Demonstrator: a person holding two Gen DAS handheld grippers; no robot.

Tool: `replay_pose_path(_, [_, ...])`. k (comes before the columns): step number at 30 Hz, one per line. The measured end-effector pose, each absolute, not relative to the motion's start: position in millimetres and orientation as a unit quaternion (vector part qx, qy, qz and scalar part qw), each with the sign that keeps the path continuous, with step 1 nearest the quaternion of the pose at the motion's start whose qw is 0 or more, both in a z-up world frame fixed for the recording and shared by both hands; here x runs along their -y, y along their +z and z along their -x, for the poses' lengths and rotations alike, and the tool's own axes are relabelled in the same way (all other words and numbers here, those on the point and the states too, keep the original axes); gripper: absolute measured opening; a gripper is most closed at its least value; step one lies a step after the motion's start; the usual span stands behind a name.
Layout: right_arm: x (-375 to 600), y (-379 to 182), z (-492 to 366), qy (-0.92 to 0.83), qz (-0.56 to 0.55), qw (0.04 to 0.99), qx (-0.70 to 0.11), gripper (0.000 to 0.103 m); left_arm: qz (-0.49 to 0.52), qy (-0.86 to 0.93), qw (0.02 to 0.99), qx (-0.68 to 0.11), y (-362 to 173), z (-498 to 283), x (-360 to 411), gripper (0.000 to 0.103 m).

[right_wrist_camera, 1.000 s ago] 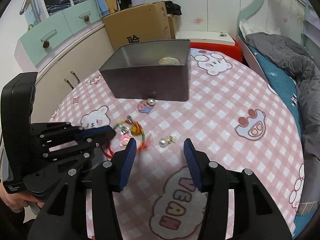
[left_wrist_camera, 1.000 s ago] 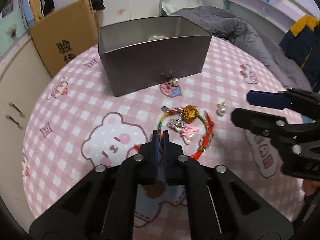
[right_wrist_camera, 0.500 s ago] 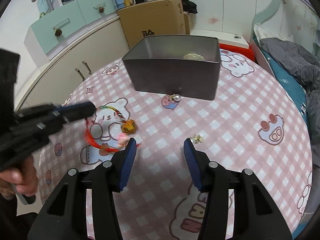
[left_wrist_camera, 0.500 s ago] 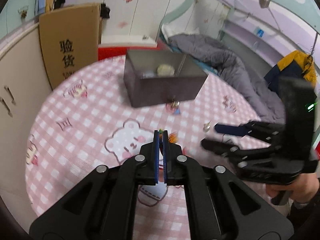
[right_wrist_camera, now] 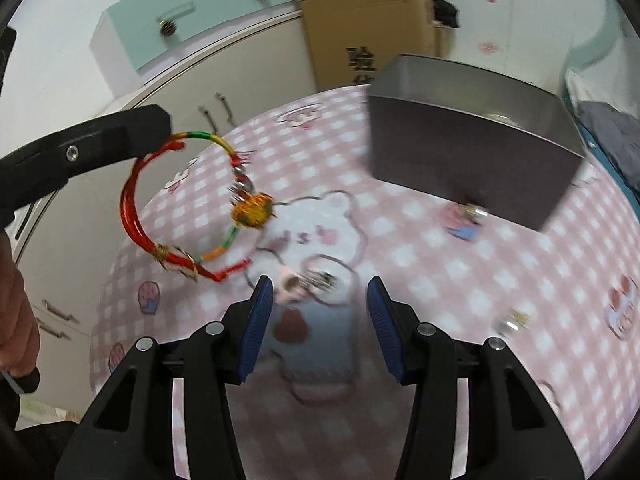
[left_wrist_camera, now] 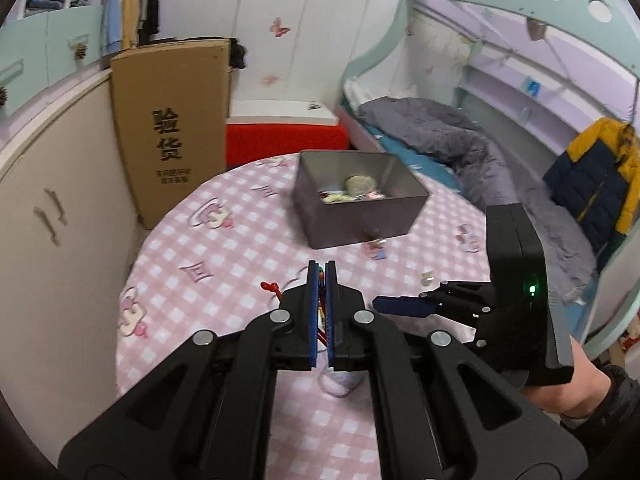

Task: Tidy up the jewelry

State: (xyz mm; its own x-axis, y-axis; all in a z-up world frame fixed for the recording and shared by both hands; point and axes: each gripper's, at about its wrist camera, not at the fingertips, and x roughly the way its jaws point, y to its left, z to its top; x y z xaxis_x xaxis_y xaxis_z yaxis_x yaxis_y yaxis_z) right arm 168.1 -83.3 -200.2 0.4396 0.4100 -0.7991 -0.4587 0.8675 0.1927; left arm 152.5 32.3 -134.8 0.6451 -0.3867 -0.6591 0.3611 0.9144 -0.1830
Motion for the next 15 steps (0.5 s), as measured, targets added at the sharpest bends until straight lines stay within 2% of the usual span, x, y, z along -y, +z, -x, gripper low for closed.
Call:
replay_pose_path(1, [76.5, -202.1, -168.8, 0.259, 0.039, 0.849, -0.460, 0.046, 0.018, -0.200, 0.907, -0.371, -137.2, -153.3, -33.7, 0.003])
replay_pose_path(4, [66.2, -203.9, -167.8, 0.250, 0.076, 0.854, -0.450, 0.027, 0.020, -0.183, 0.906, -0.382, -143.9, -156.6, -37.7, 0.003])
replay_pose_path(11, [83.9, -196.8, -159.3, 0.254, 0.055, 0.857, -0.445, 0.026, 0.022, -0.189, 0.905, -0.381, -144.2, -159.9, -35.9, 0.003])
replay_pose_path(15, [103.3, -166.0, -160.2, 0.246, 0.033, 0.873, -0.420, 0.026, 0.017, -0.202, 0.906, -0.373, -133.4, -165.2, -24.7, 0.003])
